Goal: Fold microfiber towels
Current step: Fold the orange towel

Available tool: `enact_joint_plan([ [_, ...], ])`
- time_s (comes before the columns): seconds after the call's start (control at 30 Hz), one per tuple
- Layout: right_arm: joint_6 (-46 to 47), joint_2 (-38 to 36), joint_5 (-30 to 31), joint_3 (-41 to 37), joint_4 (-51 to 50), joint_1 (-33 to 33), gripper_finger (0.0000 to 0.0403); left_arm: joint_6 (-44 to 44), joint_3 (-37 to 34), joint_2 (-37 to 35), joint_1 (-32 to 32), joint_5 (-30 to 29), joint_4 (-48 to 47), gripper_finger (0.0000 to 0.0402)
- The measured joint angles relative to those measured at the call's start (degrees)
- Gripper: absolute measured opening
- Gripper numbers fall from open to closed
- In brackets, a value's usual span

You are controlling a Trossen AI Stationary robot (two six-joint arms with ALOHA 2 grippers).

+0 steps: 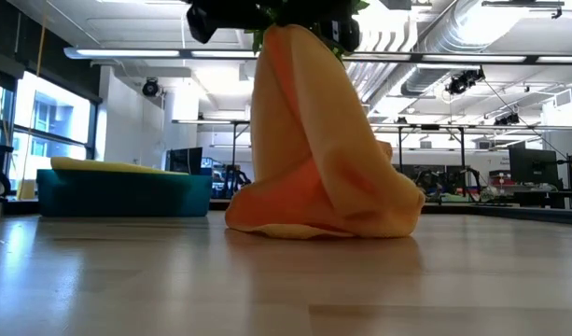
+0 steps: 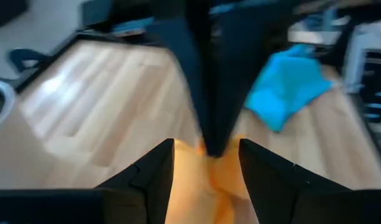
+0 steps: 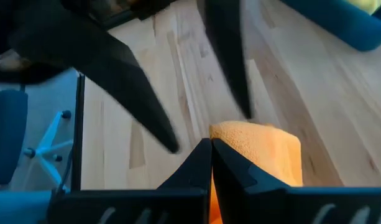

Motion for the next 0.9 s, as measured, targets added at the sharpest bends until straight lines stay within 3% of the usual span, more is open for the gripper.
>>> enact_joint_plan([
  [0.53,0.19,0.0,5.21,-0.02,2.4,-0.04,0.0,-0.26,-0.03,2.83,0.0,-9.0,-2.55,0.0169],
  [0.9,0.01,0.0,5.0,-0.02,1.81,-0.09,0.0,-8.51,-0.02,3.2,0.04,-14.71,-10.57,0.0169],
])
